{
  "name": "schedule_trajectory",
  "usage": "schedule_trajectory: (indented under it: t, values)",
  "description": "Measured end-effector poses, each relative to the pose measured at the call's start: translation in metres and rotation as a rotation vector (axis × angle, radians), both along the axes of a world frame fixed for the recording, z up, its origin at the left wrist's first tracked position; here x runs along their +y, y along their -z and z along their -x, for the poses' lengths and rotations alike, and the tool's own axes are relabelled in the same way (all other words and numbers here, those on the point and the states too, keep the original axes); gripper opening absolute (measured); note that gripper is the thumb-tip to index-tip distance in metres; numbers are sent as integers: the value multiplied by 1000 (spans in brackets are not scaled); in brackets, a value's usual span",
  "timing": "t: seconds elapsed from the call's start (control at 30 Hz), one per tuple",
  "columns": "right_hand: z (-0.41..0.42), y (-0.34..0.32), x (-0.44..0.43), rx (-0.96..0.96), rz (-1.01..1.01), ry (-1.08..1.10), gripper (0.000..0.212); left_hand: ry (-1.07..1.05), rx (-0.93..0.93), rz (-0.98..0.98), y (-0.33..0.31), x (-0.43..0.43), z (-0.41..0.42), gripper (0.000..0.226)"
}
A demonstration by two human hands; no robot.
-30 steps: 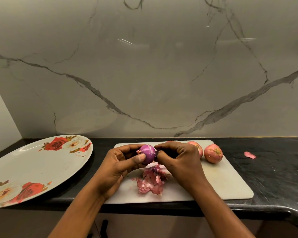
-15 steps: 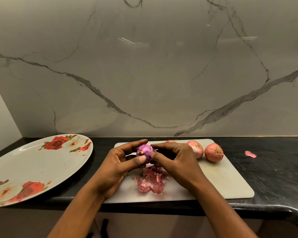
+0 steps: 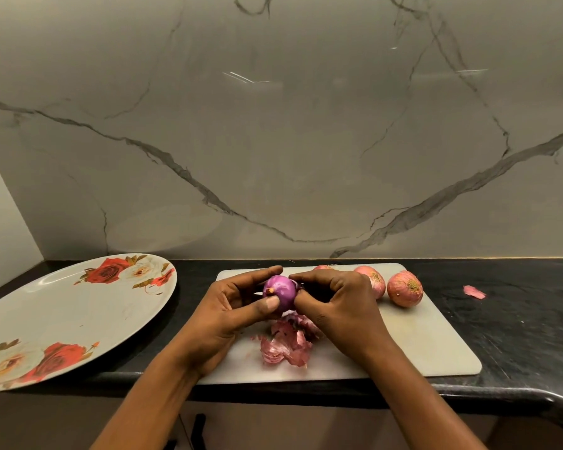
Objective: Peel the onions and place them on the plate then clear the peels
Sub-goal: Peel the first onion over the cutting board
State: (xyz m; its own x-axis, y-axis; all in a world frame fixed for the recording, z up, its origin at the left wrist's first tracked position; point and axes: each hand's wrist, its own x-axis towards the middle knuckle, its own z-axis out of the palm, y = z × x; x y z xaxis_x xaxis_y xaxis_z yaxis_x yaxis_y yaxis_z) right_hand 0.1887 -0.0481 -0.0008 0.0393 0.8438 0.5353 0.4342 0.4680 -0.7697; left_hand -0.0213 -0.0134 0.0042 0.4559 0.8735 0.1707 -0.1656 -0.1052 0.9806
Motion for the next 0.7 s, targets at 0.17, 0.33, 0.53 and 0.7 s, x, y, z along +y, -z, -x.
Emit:
schedule_trajectory:
  t: [0.17,0.33,0.53,0.7]
  values:
    - [0,-1,3,191,65,-71,21,3,-122,118,-3,4,0,51]
    - [-1,1,4,163,67,-63,22,-61,-54,81,0,5,-1,50]
    - [-1,-1,1,194,97,-108,17,-122,-42,32,1,4,-1,54]
    - [-2,3,6,201,66,-1,16,-63,-153,67,2,5,3,49]
